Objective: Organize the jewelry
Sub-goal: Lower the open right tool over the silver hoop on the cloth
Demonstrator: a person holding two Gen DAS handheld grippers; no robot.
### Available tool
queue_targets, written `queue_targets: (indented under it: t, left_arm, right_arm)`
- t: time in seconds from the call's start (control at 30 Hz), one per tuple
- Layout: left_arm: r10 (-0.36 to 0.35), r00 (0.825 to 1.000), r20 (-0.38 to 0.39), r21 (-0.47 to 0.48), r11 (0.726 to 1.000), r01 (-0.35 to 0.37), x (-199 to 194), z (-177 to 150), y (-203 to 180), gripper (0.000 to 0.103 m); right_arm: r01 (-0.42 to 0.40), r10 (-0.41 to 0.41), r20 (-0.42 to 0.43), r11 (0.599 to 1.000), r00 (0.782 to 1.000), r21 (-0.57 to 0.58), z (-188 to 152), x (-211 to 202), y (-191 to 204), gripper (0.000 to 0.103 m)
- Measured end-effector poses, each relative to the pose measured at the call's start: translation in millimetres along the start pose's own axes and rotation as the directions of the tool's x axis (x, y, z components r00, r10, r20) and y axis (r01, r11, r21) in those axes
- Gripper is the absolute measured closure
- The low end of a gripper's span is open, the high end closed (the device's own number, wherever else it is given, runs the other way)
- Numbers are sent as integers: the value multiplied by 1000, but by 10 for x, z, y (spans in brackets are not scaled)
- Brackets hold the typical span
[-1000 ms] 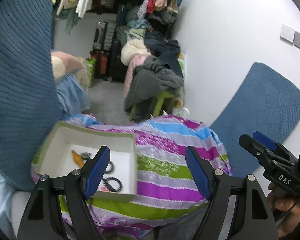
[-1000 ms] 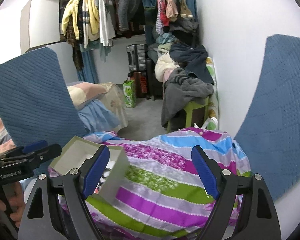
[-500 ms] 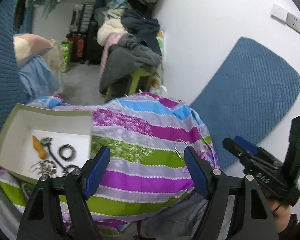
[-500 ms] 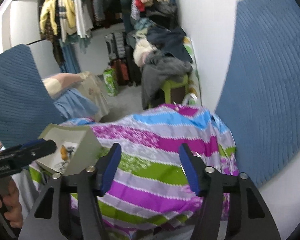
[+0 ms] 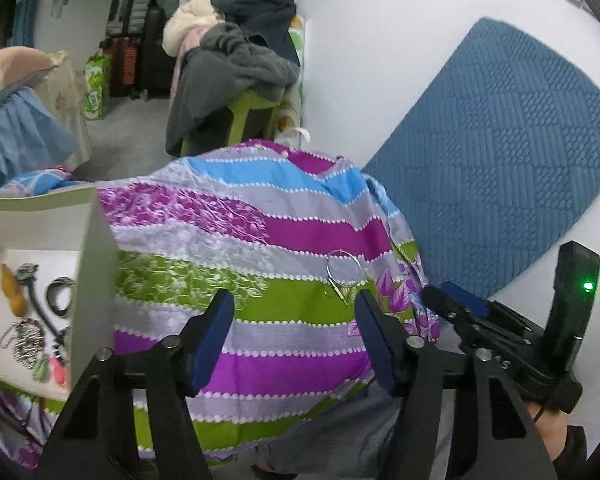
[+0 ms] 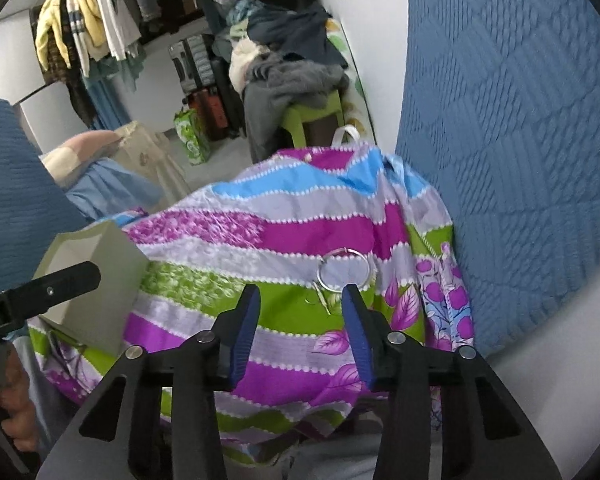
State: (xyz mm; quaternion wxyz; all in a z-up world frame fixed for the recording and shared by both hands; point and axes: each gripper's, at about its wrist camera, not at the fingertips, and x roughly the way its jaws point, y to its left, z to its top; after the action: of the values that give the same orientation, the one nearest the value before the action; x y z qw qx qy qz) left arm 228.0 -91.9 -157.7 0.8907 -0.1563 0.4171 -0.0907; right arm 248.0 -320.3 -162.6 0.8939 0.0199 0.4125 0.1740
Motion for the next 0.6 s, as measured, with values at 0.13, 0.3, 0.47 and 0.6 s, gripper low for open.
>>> queue_targets:
  t: [0.13,0.3,0.47,0.6]
  left_arm:
    - [-47,998,-43,1,999,47,332,10,-76,52]
    - [-97,991,-93,2,995,98,739,-16,-163,57]
    - [-126,981,-149,-5,992,126,1196,-67,-221,61]
    - [-133,974,-186,6,991,136,1531,-99,-299,69]
  right_arm:
    - [-4,5,-52,1000,999,13,28,311,-176,73]
    - [-31,33,-92,999,995,28,133,713,-406,80]
    - [-24,24,-150,1000,988,3,208,1097,-571,80]
    - [-14,14,-170,1000,985,5,243,1248,-701,80]
